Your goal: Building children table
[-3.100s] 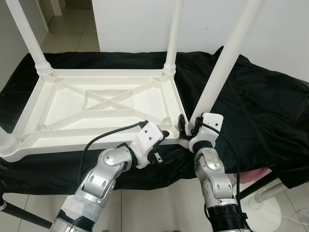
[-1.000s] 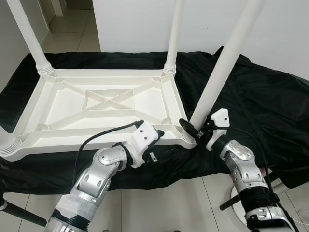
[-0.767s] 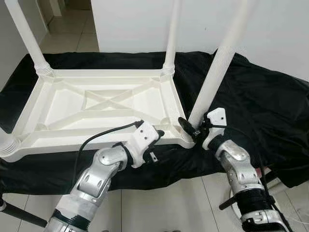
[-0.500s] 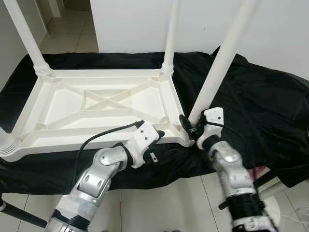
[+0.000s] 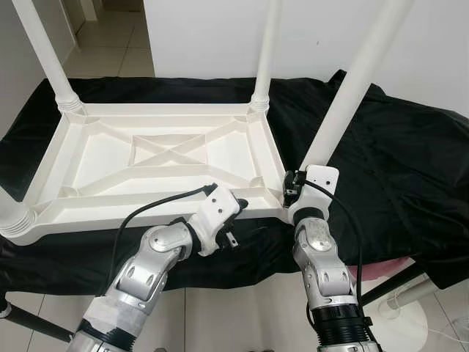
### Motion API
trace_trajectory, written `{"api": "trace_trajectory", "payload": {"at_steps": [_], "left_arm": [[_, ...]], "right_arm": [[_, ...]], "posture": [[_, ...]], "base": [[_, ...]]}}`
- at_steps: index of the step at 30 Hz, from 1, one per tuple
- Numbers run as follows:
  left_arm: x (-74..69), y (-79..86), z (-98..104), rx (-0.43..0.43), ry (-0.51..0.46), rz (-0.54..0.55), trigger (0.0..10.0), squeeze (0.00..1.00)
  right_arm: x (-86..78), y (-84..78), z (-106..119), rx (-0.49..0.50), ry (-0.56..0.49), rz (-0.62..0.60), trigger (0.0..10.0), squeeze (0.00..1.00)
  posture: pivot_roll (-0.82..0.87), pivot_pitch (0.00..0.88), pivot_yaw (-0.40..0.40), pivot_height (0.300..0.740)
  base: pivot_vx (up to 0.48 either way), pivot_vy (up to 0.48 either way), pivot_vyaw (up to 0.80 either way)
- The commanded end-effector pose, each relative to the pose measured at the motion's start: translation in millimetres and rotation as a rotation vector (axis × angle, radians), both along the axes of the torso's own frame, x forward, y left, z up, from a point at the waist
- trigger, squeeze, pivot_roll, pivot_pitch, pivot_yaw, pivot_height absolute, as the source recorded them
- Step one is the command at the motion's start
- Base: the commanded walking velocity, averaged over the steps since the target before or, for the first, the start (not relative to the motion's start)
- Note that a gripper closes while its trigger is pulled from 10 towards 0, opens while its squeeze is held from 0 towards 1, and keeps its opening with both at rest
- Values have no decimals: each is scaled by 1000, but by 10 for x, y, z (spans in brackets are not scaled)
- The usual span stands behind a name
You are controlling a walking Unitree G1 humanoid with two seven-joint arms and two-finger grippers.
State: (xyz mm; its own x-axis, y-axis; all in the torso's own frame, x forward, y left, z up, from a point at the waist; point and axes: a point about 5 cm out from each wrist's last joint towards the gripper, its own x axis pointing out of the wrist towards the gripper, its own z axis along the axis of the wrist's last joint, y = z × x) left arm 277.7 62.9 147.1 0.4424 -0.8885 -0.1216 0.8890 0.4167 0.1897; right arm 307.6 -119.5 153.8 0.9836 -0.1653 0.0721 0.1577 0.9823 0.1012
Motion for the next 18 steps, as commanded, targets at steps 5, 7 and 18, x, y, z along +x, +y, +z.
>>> {"api": "trace_trajectory", "payload": {"at_steps": [5,7,18], "left_arm": [[-3,-9,-29,12,-3,17,10000,0],[-4,-14,-27,11,-3,16,10000,0],[-12,-27,-35,9,0,11,10000,0]], "right_arm": [[-69,34,-99,80,38,35,10000,1000],[-79,64,-73,97,18,79,10000,1000],[-94,6,-100,40,8,273,10000,965]], "posture": [[-61,43,-45,740],[-61,43,-45,740],[-67,36,-45,740]], "base": [[0,0,0],[0,0,0],[0,0,0]]}}
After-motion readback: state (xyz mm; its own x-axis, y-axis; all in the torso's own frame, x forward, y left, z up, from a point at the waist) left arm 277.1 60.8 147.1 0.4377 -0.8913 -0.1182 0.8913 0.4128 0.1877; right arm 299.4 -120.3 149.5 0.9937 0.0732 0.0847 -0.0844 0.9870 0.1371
